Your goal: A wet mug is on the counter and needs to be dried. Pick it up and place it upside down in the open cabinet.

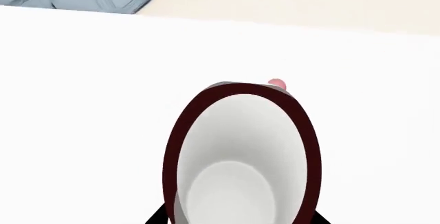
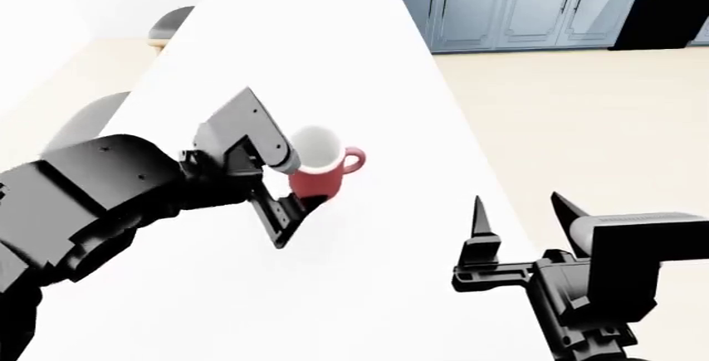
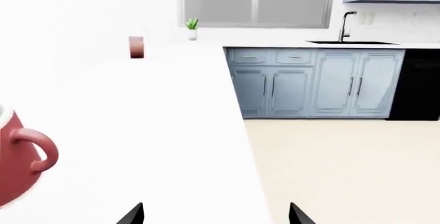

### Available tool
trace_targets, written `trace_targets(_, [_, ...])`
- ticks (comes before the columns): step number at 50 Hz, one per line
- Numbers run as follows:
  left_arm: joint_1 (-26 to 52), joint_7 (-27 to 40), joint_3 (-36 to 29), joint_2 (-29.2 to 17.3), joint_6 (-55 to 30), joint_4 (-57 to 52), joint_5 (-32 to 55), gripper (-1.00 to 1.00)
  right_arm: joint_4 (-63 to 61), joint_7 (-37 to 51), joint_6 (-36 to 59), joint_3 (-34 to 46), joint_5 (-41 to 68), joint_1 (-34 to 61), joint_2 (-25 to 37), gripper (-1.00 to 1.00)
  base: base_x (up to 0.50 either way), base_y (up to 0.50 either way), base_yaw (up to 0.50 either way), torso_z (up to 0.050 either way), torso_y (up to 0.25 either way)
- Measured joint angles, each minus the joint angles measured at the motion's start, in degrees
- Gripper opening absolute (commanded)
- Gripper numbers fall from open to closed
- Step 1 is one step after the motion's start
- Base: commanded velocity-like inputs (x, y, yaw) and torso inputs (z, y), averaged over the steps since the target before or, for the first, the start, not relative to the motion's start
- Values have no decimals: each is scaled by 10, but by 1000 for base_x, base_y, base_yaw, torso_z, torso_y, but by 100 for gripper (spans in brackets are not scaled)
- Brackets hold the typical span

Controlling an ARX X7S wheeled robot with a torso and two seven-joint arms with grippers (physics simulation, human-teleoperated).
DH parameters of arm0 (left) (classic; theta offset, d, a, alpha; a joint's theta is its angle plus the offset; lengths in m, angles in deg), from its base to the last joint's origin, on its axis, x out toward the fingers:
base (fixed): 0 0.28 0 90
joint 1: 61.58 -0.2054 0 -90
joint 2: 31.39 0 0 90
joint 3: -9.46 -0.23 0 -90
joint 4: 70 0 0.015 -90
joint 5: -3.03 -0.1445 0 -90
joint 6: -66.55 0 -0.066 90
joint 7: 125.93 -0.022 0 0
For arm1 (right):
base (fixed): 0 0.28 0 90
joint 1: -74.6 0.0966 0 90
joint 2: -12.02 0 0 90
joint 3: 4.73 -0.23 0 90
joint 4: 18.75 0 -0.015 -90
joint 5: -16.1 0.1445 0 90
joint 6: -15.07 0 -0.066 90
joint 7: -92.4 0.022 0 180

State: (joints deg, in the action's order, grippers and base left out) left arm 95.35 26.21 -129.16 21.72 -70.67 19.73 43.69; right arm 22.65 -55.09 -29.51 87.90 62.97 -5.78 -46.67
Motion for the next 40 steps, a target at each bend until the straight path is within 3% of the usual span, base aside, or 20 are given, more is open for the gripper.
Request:
trace_targets(11, [57,88,-74,-55,-77,-169,-105,-100,-5,8,7,-11,17,0,8,100,0,0,0,0,0])
trace_targets(23, [180,190,-307,-95,-130,-292,-380,-100,-9,14,26,-35,61,2,29,100,0,0,0,0,0])
trace_targets(32, [250,303,-468,-123,-55,-304,-604,-100,-3,13,60,-52,130,20,62,100,0,0,0,0,1])
trace_targets(40, [296,439,-568,-143,54,-267,-786,-100,26,5,98,-67,253,52,105,100,0,0,0,0,0])
